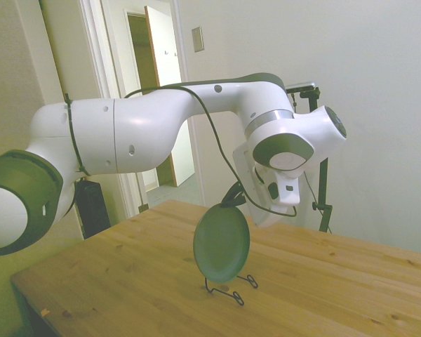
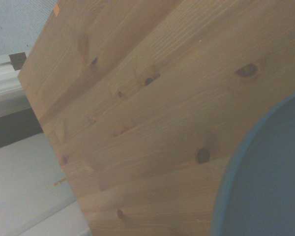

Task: Load the plate

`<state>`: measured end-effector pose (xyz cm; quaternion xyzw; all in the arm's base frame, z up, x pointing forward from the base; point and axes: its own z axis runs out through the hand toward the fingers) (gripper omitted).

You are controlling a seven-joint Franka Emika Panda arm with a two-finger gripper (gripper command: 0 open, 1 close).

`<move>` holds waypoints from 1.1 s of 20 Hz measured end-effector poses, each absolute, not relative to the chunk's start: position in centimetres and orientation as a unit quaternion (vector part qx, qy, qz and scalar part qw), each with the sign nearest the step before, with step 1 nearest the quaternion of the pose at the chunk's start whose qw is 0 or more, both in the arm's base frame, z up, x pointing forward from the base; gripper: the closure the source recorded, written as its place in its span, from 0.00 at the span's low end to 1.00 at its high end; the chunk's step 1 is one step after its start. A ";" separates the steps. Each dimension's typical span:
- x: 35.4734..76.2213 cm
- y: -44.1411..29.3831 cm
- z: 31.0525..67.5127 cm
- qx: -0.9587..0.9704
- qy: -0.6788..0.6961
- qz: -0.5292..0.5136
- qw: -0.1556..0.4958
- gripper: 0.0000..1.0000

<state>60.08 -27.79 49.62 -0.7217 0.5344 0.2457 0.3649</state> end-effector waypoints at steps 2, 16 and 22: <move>60.2 -27.6 49.4 -0.722 0.534 0.246 0.365 1.00; 60.2 -27.5 48.3 -0.727 0.532 0.249 0.356 0.00; 60.3 -27.6 47.8 -0.727 0.533 0.252 0.353 0.00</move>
